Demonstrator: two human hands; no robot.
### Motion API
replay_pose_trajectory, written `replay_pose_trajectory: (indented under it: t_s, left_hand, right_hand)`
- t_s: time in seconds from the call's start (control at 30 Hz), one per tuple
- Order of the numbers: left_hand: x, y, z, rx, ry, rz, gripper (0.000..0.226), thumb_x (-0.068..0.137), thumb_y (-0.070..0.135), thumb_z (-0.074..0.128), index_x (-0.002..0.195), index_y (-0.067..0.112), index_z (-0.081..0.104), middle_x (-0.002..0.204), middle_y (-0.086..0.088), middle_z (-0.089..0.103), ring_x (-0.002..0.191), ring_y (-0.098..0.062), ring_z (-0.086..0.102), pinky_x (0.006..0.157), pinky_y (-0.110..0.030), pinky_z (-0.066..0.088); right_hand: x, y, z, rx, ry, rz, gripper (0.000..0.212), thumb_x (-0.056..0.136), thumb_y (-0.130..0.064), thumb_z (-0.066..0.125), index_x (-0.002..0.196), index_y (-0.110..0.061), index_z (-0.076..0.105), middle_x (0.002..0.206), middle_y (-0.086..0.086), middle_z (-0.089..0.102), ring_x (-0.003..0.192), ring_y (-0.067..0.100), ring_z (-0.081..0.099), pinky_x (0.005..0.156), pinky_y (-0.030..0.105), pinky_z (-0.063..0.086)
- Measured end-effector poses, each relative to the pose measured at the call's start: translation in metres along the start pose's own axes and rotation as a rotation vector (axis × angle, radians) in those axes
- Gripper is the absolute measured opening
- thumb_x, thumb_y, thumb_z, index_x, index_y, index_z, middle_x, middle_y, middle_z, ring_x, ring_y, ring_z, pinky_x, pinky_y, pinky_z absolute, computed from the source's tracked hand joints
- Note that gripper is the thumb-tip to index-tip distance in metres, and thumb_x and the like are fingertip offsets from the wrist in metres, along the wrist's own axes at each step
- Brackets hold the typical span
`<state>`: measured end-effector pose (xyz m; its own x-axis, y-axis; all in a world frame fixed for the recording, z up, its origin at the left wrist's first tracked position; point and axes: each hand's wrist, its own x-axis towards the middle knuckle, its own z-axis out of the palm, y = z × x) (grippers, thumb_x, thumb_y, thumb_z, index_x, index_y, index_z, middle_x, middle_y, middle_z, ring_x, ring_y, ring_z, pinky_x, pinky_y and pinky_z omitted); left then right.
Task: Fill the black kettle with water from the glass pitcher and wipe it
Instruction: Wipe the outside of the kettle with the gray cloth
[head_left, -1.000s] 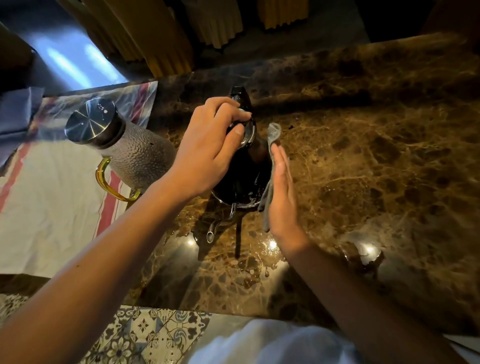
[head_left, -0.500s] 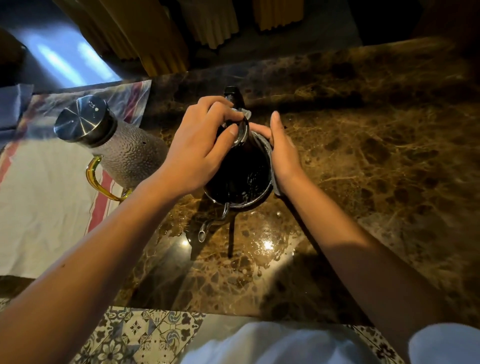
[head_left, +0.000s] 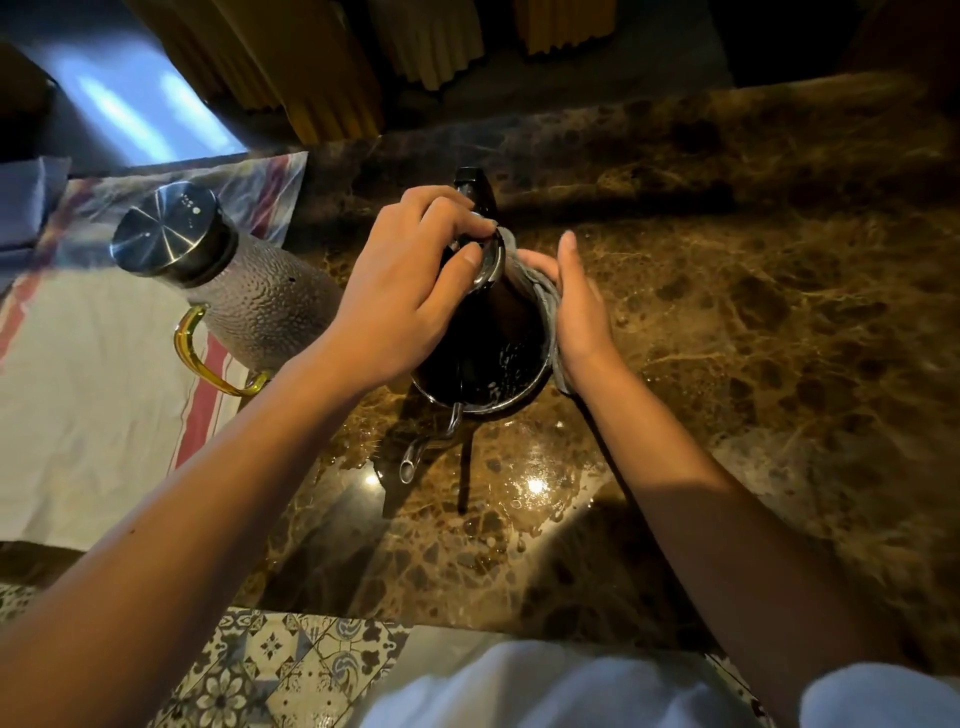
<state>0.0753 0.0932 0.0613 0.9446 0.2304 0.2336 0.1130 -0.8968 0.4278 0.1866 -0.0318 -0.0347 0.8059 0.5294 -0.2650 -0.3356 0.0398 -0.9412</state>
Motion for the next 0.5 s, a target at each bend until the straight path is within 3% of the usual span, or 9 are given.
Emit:
replay_pose_trajectory:
  t_s: [0.13, 0.37, 0.5]
  left_hand:
    - [0.002, -0.001, 0.001, 0.01, 0.01, 0.01, 0.034, 0.103, 0.03, 0.045, 0.129, 0.016, 0.062, 0.138, -0.006, 0.055, 0.127, -0.022, 0.05, 0.104, -0.026, 0.033]
    - [0.001, 0.0, 0.003, 0.02, 0.041, 0.028, 0.032, 0.104, 0.028, 0.047, 0.127, 0.013, 0.062, 0.136, -0.006, 0.056, 0.122, -0.02, 0.051, 0.1, -0.018, 0.032]
    - [0.001, 0.0, 0.003, 0.015, 0.049, 0.034, 0.032, 0.104, 0.029, 0.047, 0.126, 0.013, 0.062, 0.136, -0.009, 0.056, 0.123, -0.024, 0.052, 0.102, -0.029, 0.037]
  right_hand:
    - [-0.011, 0.013, 0.003, -0.033, 0.104, -0.025, 0.054, 0.109, -0.055, 0.033, 0.128, -0.023, 0.073, 0.116, -0.004, 0.078, 0.109, 0.006, 0.072, 0.1, 0.03, 0.057]
    - [-0.002, -0.042, 0.019, -0.007, -0.005, -0.226, 0.07, 0.102, -0.063, 0.032, 0.109, -0.012, 0.079, 0.109, 0.007, 0.079, 0.11, 0.021, 0.073, 0.105, 0.047, 0.053]
    - [-0.001, -0.024, 0.011, -0.094, 0.024, -0.196, 0.067, 0.105, -0.06, 0.03, 0.111, -0.015, 0.078, 0.106, 0.002, 0.079, 0.104, 0.015, 0.074, 0.101, 0.046, 0.056]
